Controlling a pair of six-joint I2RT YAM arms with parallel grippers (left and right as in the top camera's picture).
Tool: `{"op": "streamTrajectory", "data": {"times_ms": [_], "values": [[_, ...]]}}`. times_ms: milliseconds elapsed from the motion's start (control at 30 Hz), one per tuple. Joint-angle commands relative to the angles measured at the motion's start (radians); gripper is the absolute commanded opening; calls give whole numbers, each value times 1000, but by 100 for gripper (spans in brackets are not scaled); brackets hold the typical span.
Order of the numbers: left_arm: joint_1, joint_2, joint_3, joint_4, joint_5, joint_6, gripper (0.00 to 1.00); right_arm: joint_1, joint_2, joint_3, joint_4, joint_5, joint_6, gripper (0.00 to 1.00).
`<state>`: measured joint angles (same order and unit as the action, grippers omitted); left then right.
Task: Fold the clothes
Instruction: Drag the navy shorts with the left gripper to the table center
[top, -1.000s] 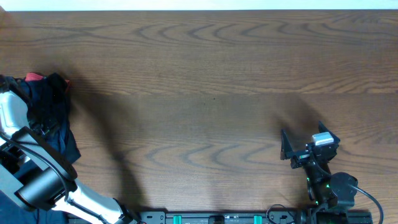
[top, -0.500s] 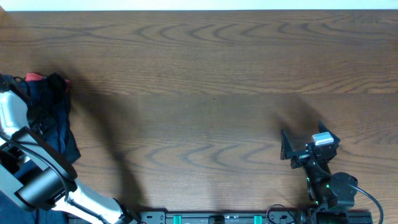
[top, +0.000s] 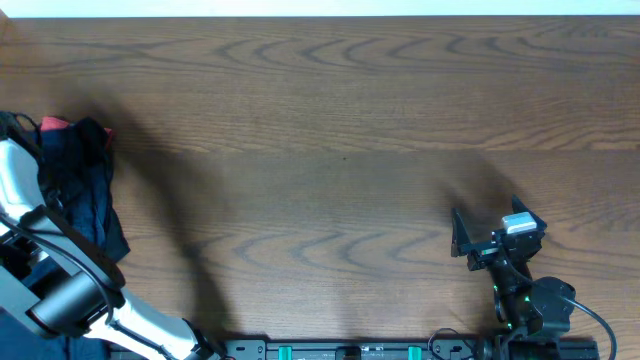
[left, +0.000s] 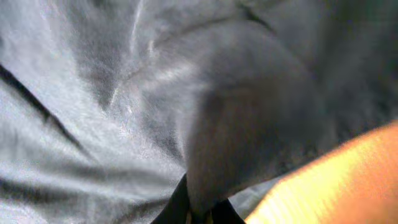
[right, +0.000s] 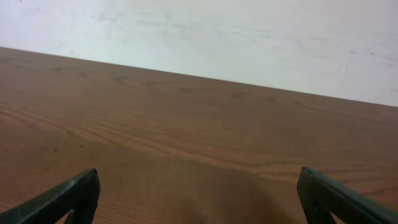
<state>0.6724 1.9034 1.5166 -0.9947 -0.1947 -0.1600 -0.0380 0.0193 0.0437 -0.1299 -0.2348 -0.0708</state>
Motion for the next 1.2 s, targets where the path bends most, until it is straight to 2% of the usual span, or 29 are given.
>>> {"op": "streamTrajectory", "data": {"times_ms": [0,200,367,600,967,1167], "values": [[-50,-46,109,-34,99,-25,6,1,-2,-6,3,-1,-13,99],[-172,-62,344,-185,134,-48,6,1,-2,-6,3,-1,-13,99],[-296,-63,465,-243,194,-47,6,1,-2,-6,3,-1,-13,99],[-484,-61,480,-235,274,-47,6,1,-2,-6,3,-1,-13,99],[-770,-61,479,-159,304,-35,6,1,-2,-6,3,-1,-13,99],[-866,-61,479,-137,304,-36,6,1,-2,-6,3,-1,-13,99]]}}
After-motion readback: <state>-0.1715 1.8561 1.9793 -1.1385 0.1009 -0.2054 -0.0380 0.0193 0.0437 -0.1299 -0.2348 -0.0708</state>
